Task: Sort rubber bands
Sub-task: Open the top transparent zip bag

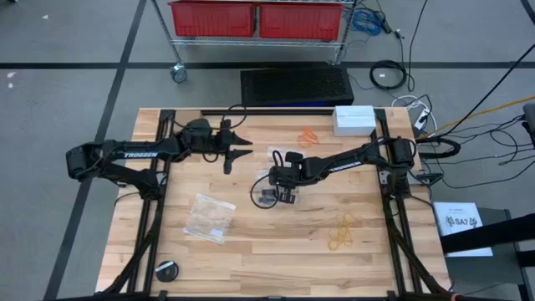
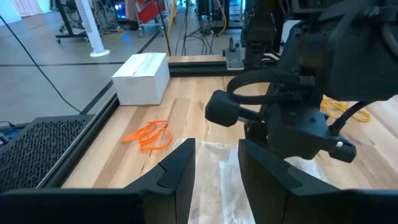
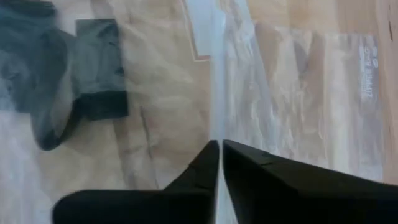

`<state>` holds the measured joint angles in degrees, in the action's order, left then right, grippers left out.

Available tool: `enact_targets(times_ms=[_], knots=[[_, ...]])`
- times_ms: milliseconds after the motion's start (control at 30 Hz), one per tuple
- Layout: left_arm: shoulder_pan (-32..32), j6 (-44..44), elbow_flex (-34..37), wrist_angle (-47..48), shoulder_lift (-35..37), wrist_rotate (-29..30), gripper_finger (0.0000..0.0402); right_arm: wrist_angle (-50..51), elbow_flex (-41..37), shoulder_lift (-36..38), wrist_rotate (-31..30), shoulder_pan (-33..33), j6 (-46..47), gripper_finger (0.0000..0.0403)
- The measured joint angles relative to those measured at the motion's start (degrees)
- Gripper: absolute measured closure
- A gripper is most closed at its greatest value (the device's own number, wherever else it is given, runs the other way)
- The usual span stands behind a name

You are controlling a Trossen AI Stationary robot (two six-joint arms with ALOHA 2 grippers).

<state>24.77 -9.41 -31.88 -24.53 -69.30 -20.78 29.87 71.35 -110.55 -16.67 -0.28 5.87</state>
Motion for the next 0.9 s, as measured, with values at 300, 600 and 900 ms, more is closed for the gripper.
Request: enact_targets(times_ms=[300, 600, 900], knots=[[0.00, -0.07, 0.00, 0.01, 0.00, 0.00, 0.0272, 0.07, 0.00, 0.27, -0.08, 0.50, -0.15, 0.0399], [0.00, -0.07, 0.00, -0.01, 0.00, 0.00, 0.0272, 0.24, 0.00, 0.27, -5.83, 1.73, 0.72, 0.0357], [0.01, -0.07, 0.00, -0.01, 0.00, 0.00, 0.0272, 0.19, 0.04, -1.85, -5.52, 1.66, 0.91, 0.0285]])
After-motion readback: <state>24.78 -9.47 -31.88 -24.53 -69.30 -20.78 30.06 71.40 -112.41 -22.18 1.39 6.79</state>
